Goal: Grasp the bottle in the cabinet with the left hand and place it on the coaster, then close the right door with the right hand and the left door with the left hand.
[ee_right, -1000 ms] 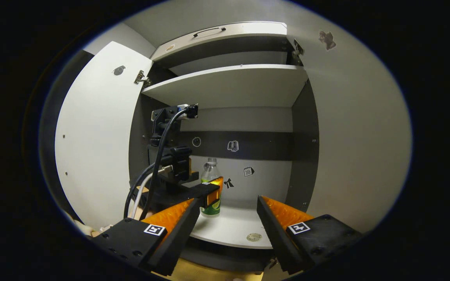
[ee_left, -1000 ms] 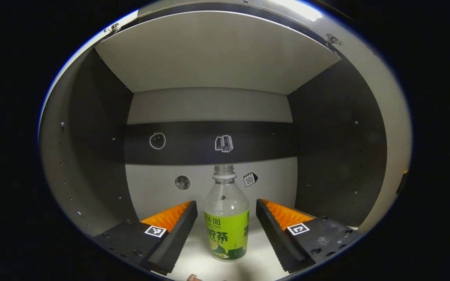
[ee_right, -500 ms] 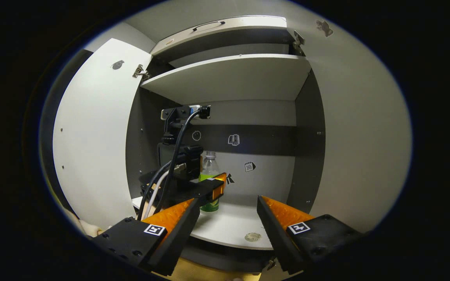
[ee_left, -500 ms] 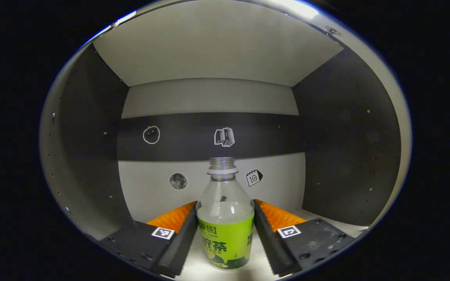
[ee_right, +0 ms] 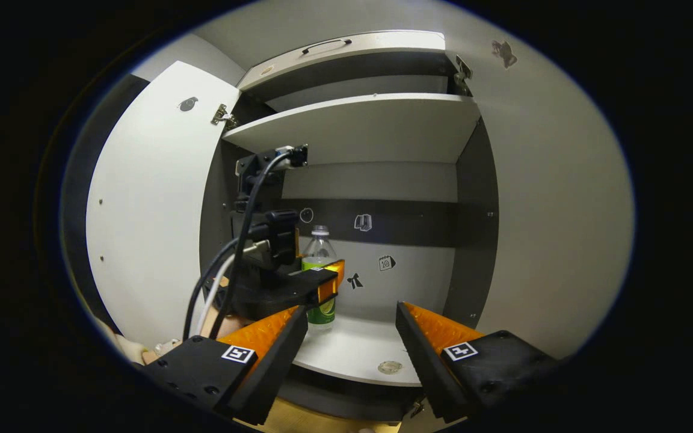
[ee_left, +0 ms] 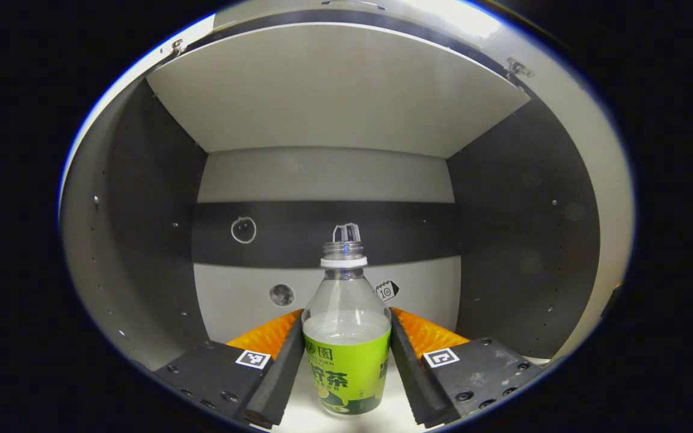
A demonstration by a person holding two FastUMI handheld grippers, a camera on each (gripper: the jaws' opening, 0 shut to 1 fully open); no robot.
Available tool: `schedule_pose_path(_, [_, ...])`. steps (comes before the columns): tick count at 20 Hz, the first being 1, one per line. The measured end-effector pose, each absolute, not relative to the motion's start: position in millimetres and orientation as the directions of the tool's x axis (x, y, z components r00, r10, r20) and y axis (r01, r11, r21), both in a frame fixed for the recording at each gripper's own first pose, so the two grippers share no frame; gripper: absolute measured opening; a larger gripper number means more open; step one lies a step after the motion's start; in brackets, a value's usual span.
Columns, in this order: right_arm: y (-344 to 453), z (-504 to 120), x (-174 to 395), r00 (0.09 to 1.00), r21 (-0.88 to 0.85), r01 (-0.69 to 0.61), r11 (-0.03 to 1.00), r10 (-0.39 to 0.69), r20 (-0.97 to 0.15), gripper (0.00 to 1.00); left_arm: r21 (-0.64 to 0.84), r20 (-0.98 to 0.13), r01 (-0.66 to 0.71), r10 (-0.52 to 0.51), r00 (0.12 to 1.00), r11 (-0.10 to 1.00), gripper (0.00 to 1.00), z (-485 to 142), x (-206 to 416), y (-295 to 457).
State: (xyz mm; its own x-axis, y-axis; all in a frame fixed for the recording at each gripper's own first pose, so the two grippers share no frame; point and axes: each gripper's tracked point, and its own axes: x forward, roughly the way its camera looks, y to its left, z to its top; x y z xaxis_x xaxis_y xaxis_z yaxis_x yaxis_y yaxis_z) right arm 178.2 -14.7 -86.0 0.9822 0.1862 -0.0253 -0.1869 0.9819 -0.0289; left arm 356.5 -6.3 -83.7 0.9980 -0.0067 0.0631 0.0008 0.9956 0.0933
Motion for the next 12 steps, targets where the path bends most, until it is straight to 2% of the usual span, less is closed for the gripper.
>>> schedule_pose_path(7, [-18, -76, 141, 0.992, -0.047, -0.122, 0.991, 0.121, -0.021, 0.98, 0.055, 0.049, 0.033, -0.035, 0.998, 0.998, 0.77, -73, 271, -1])
schedule_pose_path(12, [-7, -63, 94, 0.998, -0.051, -0.061, 0.997, 0.061, -0.015, 0.98, 0.066, 0.043, 0.048, -0.051, 0.998, 0.997, 0.78, -65, 195, 4])
